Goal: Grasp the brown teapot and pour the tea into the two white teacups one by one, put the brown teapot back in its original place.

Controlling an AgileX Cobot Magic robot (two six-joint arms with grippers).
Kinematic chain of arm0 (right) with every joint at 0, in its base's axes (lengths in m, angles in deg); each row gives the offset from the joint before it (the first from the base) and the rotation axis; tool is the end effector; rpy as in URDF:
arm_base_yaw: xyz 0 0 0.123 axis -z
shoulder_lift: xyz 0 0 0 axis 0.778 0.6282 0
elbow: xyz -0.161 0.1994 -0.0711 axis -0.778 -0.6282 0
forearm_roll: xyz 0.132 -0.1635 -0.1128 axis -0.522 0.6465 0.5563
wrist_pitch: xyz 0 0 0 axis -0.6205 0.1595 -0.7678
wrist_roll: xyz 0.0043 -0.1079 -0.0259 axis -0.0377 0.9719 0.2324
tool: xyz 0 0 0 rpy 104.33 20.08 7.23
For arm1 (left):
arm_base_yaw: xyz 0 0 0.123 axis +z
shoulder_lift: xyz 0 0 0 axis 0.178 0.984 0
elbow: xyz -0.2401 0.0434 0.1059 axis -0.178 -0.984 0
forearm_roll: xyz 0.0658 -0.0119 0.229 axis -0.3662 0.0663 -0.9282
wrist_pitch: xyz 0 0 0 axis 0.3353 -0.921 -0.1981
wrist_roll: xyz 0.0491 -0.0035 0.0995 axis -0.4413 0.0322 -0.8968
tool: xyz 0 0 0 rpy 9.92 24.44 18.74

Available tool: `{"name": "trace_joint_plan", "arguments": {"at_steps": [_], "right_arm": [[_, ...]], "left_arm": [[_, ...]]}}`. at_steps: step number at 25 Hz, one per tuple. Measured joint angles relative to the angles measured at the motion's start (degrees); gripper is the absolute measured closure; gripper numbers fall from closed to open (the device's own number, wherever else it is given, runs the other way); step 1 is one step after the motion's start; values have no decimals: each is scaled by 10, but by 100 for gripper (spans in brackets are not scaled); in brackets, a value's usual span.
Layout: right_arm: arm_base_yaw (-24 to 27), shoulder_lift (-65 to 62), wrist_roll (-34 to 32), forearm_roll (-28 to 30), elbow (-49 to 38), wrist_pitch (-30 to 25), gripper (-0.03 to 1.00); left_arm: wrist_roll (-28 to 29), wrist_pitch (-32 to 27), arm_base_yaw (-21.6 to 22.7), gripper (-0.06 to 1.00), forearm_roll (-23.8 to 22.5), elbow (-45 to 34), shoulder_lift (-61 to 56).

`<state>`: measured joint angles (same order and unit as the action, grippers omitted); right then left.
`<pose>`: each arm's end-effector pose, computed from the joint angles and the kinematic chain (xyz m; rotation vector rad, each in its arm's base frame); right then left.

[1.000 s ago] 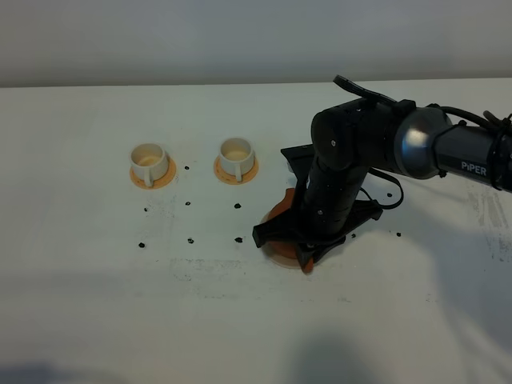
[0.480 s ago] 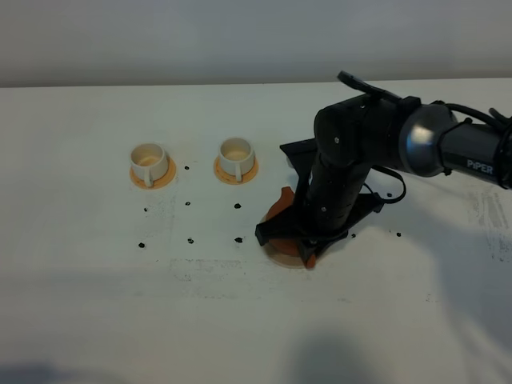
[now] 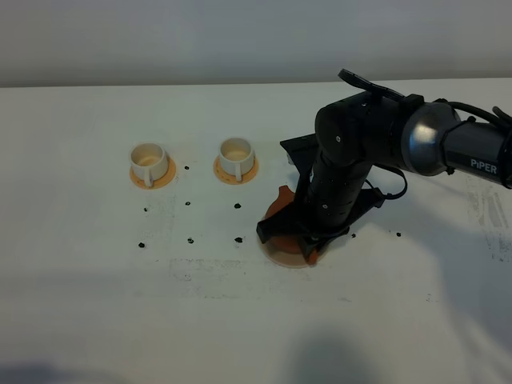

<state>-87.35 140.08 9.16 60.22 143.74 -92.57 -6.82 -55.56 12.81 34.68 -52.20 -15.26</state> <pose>0.2998 0.2340 0.1331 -0.6448 3.0045 0.2150 0.0246 -0.0032 0.2492 -0.0276 2.0831 -0.0156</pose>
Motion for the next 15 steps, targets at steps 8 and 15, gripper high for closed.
{"name": "trace_joint_plan", "arguments": {"at_steps": [8, 15], "right_arm": [[0, -1, 0, 7, 0, 6, 85], [0, -13, 0, 19, 0, 11, 85]], "left_arm": [[0, 0, 0, 63, 0, 0, 0], [0, 0, 0, 63, 0, 0, 0]]}}
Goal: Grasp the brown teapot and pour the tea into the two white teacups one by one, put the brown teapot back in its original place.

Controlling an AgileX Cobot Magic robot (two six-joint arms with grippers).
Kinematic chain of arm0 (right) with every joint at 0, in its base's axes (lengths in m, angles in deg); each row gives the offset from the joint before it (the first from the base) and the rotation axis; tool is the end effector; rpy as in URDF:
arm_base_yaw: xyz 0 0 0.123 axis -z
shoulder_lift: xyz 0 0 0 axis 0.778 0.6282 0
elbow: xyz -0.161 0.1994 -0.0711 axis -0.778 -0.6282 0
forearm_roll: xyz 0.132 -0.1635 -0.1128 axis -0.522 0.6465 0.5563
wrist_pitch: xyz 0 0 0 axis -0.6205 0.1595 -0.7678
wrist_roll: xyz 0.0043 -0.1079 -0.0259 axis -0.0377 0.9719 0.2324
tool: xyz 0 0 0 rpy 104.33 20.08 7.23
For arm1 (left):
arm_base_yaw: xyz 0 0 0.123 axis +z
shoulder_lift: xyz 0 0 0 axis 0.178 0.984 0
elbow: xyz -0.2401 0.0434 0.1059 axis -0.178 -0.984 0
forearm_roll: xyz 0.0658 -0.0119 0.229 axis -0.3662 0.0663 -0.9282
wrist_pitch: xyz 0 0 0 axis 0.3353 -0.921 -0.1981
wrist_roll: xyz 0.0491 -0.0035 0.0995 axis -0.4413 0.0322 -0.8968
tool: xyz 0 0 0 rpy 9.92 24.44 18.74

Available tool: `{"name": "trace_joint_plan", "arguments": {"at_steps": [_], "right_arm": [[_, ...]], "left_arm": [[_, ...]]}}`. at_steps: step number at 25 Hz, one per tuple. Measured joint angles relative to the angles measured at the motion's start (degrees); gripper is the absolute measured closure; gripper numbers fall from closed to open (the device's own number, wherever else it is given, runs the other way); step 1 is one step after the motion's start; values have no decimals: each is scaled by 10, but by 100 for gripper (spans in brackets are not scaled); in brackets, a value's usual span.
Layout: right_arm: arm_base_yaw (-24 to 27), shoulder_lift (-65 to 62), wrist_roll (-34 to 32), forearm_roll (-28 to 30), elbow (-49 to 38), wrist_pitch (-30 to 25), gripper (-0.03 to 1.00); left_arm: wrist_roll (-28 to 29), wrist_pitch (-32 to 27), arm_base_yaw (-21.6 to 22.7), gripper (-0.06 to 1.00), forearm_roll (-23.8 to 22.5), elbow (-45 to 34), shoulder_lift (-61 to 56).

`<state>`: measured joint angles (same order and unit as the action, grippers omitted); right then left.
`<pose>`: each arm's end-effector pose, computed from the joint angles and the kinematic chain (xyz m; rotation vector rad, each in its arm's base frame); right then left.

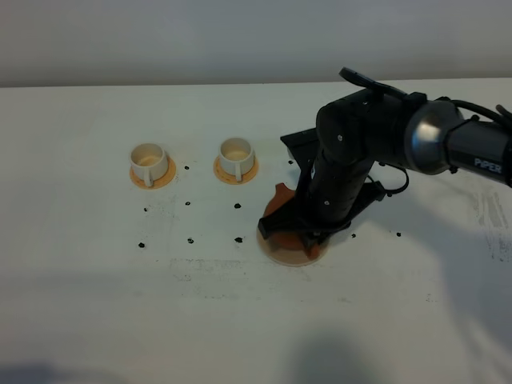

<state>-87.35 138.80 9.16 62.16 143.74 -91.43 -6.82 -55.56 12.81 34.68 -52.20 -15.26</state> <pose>0.3030 0.2325 0.1416 -0.6622 2.9509 0.1963 0.0246 -0.0032 0.2492 -0.0276 2.0831 -0.0156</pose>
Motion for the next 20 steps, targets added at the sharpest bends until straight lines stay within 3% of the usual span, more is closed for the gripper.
{"name": "trace_joint_plan", "arguments": {"at_steps": [20], "right_arm": [[0, -19, -1, 58, 30, 39, 85]], "left_arm": [[1, 0, 0, 63, 0, 0, 0]]}}
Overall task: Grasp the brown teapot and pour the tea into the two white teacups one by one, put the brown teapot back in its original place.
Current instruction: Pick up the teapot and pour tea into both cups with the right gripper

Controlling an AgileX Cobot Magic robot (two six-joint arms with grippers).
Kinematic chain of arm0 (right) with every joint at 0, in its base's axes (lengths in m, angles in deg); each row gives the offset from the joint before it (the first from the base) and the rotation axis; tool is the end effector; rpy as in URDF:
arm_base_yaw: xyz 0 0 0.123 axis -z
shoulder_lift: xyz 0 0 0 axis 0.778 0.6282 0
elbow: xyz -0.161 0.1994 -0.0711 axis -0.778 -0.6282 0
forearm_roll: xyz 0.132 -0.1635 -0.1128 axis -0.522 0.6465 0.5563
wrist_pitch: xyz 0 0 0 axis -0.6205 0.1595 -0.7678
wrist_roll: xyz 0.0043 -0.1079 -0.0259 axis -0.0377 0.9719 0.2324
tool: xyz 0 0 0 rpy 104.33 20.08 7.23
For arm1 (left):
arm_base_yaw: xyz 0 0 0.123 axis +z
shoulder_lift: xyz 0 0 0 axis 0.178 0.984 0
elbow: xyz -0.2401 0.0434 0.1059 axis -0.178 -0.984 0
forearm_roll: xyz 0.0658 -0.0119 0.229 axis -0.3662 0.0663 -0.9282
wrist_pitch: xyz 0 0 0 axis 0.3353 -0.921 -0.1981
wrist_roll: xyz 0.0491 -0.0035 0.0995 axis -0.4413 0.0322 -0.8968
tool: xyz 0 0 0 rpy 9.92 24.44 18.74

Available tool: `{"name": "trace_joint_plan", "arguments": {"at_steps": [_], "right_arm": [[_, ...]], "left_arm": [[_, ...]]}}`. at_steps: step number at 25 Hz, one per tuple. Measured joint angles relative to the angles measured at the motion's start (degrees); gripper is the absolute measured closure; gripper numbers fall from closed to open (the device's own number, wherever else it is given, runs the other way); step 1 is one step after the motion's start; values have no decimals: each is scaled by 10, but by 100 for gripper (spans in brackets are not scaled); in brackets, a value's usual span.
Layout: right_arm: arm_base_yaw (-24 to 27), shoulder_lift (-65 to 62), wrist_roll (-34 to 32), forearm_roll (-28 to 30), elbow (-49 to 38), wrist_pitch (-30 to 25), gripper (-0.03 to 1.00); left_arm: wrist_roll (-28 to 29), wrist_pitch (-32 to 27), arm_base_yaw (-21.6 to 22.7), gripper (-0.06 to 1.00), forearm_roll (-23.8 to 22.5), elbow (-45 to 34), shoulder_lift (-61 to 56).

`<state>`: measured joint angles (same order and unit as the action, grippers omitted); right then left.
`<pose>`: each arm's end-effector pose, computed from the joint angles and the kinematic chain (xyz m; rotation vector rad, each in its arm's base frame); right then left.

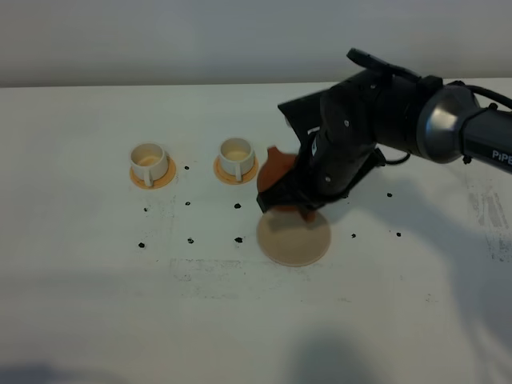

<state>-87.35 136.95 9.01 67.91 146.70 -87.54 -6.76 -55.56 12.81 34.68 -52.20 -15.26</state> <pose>0.3212 0.2350 0.1683 -0.6978 2.7675 0.1572 0.0246 -0.0032 0.2492 -0.0287 2.0830 -0.0162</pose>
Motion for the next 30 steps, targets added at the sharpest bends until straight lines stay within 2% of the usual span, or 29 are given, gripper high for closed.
{"name": "trace_joint_plan", "arguments": {"at_steps": [12, 24, 30], "right_arm": [[6, 28, 48, 13, 32, 40, 85], [17, 42, 52, 97, 65, 44, 85], [17, 45, 74, 103, 65, 48, 85]], "left_arm": [[0, 0, 0, 63, 0, 0, 0], [-1, 0, 0, 63, 0, 0, 0], [-1, 0, 0, 63, 0, 0, 0]]}}
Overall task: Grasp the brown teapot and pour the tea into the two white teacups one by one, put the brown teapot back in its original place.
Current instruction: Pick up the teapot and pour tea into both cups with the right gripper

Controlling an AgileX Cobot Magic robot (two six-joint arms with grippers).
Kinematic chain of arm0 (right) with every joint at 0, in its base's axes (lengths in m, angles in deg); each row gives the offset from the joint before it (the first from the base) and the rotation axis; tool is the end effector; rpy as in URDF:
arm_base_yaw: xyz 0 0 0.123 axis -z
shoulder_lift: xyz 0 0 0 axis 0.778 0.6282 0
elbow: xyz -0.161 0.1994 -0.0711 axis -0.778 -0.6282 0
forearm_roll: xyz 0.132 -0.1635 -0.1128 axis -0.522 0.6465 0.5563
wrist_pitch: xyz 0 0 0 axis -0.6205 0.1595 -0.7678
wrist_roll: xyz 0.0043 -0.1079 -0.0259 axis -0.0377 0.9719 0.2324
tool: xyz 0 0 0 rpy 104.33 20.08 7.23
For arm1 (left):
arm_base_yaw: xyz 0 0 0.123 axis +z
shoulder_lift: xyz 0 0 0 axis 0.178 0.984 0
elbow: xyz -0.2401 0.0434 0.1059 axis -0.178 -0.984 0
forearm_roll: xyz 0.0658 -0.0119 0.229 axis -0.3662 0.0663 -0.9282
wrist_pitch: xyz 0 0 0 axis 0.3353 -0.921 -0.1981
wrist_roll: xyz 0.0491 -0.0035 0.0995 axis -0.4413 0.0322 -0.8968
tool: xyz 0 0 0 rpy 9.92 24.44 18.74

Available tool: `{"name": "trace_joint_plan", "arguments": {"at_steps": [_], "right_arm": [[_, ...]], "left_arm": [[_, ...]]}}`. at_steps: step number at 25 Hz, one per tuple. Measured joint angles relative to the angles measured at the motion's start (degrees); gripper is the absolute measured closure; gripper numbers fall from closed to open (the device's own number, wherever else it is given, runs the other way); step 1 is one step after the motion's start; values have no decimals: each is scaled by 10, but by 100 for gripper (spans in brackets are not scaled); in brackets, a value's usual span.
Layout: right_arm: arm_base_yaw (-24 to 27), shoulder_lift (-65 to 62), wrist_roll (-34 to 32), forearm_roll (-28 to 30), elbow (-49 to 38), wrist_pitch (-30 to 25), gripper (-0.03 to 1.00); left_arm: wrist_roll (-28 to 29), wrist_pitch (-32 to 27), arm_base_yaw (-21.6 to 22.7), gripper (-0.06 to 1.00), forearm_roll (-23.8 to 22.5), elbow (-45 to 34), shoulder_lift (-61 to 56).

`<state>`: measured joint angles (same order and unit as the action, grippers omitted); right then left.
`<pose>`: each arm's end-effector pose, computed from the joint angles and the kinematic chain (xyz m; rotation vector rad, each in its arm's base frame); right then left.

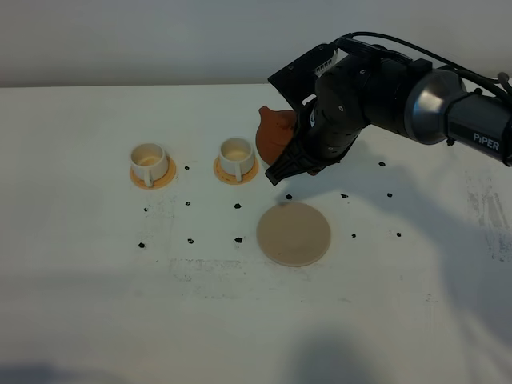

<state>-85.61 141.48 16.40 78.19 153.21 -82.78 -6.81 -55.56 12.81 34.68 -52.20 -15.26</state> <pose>0.3629 0.2324 0.1703 -0.9188 2.5328 -0.0284 0.0246 -0.0032 0.2492 -0.0278 2.0831 -0.0157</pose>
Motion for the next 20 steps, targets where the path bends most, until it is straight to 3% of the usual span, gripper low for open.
{"name": "trace_joint_plan", "arguments": {"at_steps": [11, 20], "right_arm": [[0, 22, 34, 14, 15, 7, 85], [-8, 40, 36, 60, 41, 0, 85]], "left_arm": [[0, 0, 0, 63, 0, 0, 0], [0, 0, 0, 63, 0, 0, 0]]}}
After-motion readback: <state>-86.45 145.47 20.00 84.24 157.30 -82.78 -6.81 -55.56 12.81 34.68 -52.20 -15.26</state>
